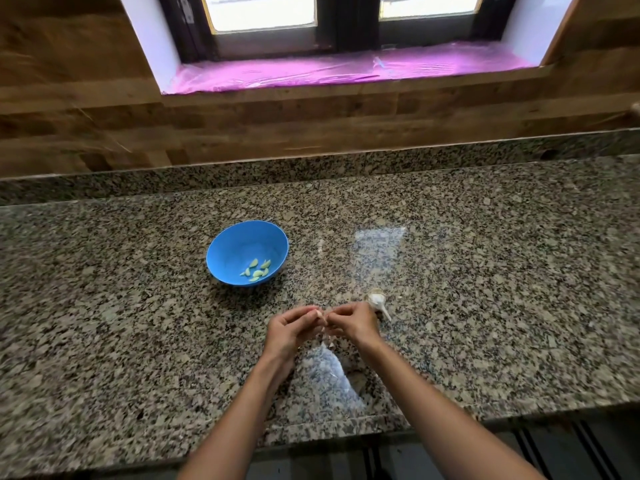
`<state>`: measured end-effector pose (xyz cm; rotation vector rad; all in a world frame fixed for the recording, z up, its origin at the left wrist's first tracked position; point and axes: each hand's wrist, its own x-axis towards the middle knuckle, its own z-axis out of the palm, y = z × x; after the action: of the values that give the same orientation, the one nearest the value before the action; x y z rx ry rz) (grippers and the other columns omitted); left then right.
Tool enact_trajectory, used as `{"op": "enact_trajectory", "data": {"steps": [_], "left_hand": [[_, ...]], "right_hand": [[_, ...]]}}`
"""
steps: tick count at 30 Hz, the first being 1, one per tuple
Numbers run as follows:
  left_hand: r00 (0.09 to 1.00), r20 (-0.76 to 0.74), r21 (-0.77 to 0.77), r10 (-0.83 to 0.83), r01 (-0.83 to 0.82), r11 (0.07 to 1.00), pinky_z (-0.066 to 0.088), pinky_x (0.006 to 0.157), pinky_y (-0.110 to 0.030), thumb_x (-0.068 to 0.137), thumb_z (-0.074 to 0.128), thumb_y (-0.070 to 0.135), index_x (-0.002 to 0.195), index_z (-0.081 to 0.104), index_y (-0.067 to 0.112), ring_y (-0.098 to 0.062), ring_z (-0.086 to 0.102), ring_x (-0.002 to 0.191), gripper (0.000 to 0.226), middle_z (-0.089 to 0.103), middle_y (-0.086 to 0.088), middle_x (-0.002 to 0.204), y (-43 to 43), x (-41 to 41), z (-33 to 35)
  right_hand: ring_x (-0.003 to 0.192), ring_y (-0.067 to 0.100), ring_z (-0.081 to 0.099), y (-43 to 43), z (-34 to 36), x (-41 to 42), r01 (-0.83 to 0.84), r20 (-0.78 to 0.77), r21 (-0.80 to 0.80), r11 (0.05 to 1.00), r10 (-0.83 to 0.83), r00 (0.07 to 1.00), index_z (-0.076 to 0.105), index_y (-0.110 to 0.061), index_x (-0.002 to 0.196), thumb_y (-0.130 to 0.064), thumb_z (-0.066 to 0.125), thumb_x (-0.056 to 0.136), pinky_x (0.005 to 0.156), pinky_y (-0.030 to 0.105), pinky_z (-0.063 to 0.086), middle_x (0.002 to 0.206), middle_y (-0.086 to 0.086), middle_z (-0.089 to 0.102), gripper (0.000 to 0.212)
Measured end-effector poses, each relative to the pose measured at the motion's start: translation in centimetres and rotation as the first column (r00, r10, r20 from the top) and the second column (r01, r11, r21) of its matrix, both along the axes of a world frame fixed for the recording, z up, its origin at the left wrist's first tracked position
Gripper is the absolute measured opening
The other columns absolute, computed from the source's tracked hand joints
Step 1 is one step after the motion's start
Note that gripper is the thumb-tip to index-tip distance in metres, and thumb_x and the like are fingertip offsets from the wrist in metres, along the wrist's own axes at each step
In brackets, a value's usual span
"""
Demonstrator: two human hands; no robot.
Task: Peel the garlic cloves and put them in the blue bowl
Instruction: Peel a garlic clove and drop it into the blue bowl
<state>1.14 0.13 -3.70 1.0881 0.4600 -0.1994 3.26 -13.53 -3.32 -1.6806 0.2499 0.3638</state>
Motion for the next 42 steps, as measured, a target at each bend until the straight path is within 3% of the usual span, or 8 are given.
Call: {"op": "enact_trajectory", "data": {"steps": [3, 5, 10, 15, 30, 34, 37, 42], "left_hand": [[0.989, -0.055, -0.253, 0.141, -0.15, 0.956, 0.059, 0.067, -0.027, 0.072, 0.063, -0.003, 0.097, 0.064, -0.005, -0.019, 0.071, 0.068, 0.025, 0.072, -0.017, 0.082, 0.4, 0.0, -0.1], [0.989, -0.048, -0.284, 0.141, -0.149, 0.947, 0.058, 0.07, -0.029, 0.072, 0.063, -0.002, 0.101, 0.063, -0.005, -0.019, 0.071, 0.067, 0.029, 0.072, -0.016, 0.082, 0.7, 0.0, 0.0], [0.994, -0.058, -0.141, 0.096, -0.103, 0.985, 0.059, 0.065, -0.026, 0.073, 0.065, -0.005, 0.104, 0.064, -0.009, -0.022, 0.071, 0.074, 0.031, 0.07, -0.02, 0.094, 0.7, -0.1, -0.1], [0.997, -0.053, -0.01, 0.053, -0.053, 0.999, 0.059, 0.072, -0.029, 0.08, 0.063, -0.006, 0.099, 0.068, -0.003, -0.022, 0.071, 0.078, 0.021, 0.069, -0.013, 0.107, 0.6, -0.2, -0.6], [0.999, 0.038, 0.223, -0.037, 0.027, 0.974, 0.058, 0.071, -0.024, 0.079, 0.067, -0.003, 0.094, 0.071, 0.004, -0.022, 0.071, 0.081, 0.017, 0.073, -0.011, 0.089, 0.4, -0.3, 0.6], [0.997, 0.066, 0.271, -0.033, 0.014, 0.963, 0.056, 0.074, -0.022, 0.077, 0.07, 0.0, 0.093, 0.072, 0.007, -0.019, 0.07, 0.085, 0.018, 0.074, -0.008, 0.09, 0.6, -0.2, 0.4], [0.995, 0.08, 0.298, -0.056, 0.03, 0.954, 0.055, 0.073, -0.02, 0.076, 0.07, -0.001, 0.093, 0.072, 0.004, -0.019, 0.07, 0.085, 0.018, 0.073, -0.01, 0.091, 0.8, 0.0, 0.5], [0.99, 0.111, 0.34, -0.087, 0.045, 0.939, 0.054, 0.07, -0.017, 0.076, 0.07, -0.003, 0.095, 0.07, -0.002, -0.011, 0.07, 0.079, 0.019, 0.072, -0.011, 0.09, 0.8, 0.2, 0.7]], "right_hand": [[0.062, 0.022, 0.067, 0.1, -0.2, 0.0, 0.026, 0.046, -0.09, 0.996, -0.022, 0.999, 0.071, -0.004, 0.071, -0.003, 0.066, 0.08, 0.07, 0.037, 0.058, 0.071, 0.015, 0.07, 0.01], [0.061, 0.019, 0.065, -0.1, -0.6, -0.3, 0.048, 0.049, -0.102, 0.994, -0.044, 0.998, 0.07, -0.004, 0.071, -0.005, 0.063, 0.083, 0.068, 0.037, 0.057, 0.07, 0.012, 0.069, 0.013], [0.064, 0.016, 0.059, 0.3, -1.0, -0.6, -0.057, 0.084, -0.289, 0.956, 0.084, 0.993, 0.069, -0.007, 0.082, -0.03, 0.054, 0.092, 0.063, 0.034, 0.052, 0.08, 0.009, 0.07, 0.029], [0.096, 0.008, 0.058, 0.1, -1.5, -0.8, -0.06, 0.235, -0.446, 0.893, 0.181, 0.955, 0.068, -0.023, 0.096, -0.028, 0.065, 0.085, 0.084, 0.03, 0.05, 0.109, -0.007, 0.064, 0.013], [0.078, 0.01, 0.065, 0.2, -0.9, -0.8, -0.027, 0.397, -0.632, 0.774, 0.354, 0.847, 0.069, -0.02, 0.107, -0.034, 0.062, 0.087, 0.062, 0.022, 0.052, 0.1, -0.004, 0.071, 0.026], [0.083, 0.009, 0.064, -0.1, -0.6, -0.5, -0.103, 0.35, -0.559, 0.823, 0.346, 0.871, 0.07, -0.02, 0.106, -0.035, 0.063, 0.086, 0.064, 0.018, 0.05, 0.101, -0.004, 0.071, 0.026], [0.088, 0.008, 0.064, -0.5, -0.5, -0.1, -0.197, 0.27, -0.435, 0.879, 0.336, 0.902, 0.072, -0.019, 0.102, -0.036, 0.065, 0.084, 0.077, 0.028, 0.054, 0.101, -0.003, 0.071, 0.025], [0.059, -0.006, 0.056, -0.6, -0.2, 0.0, -0.217, 0.205, -0.258, 0.942, 0.272, 0.94, 0.075, -0.023, 0.088, -0.035, 0.067, 0.082, 0.06, 0.023, 0.046, 0.079, -0.009, 0.071, 0.016]]}}
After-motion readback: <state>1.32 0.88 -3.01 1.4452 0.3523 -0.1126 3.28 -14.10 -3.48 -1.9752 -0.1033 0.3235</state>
